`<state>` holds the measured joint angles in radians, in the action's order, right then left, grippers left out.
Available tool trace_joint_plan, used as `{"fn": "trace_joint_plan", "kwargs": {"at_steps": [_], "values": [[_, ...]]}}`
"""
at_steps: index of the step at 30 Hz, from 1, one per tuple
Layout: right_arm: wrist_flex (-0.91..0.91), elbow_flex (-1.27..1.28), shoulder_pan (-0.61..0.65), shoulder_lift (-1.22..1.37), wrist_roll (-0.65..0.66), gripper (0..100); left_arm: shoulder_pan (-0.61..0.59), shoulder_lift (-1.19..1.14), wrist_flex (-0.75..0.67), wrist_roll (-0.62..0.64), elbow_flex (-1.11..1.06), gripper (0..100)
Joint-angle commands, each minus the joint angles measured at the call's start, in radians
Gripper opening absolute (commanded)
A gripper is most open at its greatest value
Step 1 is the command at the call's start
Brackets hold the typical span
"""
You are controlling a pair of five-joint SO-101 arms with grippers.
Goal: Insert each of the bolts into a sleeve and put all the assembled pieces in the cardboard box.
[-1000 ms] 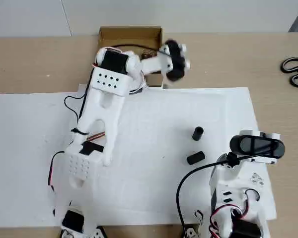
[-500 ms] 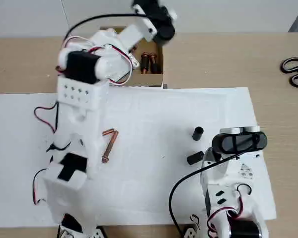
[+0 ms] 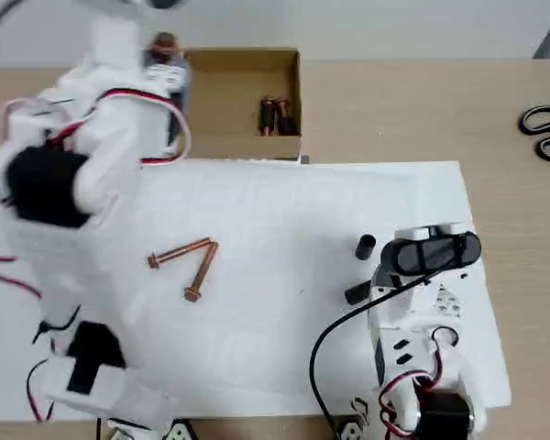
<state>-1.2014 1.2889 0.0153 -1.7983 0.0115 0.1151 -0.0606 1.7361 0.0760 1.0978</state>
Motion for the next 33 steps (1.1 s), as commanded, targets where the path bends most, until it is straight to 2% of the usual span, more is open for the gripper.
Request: {"fn": "trace_joint_plan", "kwargs": {"at_steps": [1,6,10,13,19,27,33], "values": [[0.042,0.002,0.005,-0.004,0.012,0.4,-0.028,0.109,0.017,0.071,0.03,1],[0.041,0.002,0.005,-0.004,0.017,0.4,-0.029,0.324,0.017,0.072,-0.154,1],[0.036,0.002,0.005,-0.004,0.017,0.4,-0.037,0.542,0.012,0.078,-0.473,1],[0.036,0.002,0.005,-0.004,0.017,0.4,-0.089,0.713,-0.012,0.147,-0.736,1],[0.036,0.02,0.053,-0.004,0.015,0.4,-0.133,1.034,-0.222,0.298,-1.213,1],[0.044,0.075,0.311,-0.004,0.015,0.4,-0.127,1.464,-0.551,0.327,-1.791,1],[0.188,0.078,0.417,-0.004,0.018,0.4,0.015,1.774,-0.694,0.344,-2.106,1]]}}
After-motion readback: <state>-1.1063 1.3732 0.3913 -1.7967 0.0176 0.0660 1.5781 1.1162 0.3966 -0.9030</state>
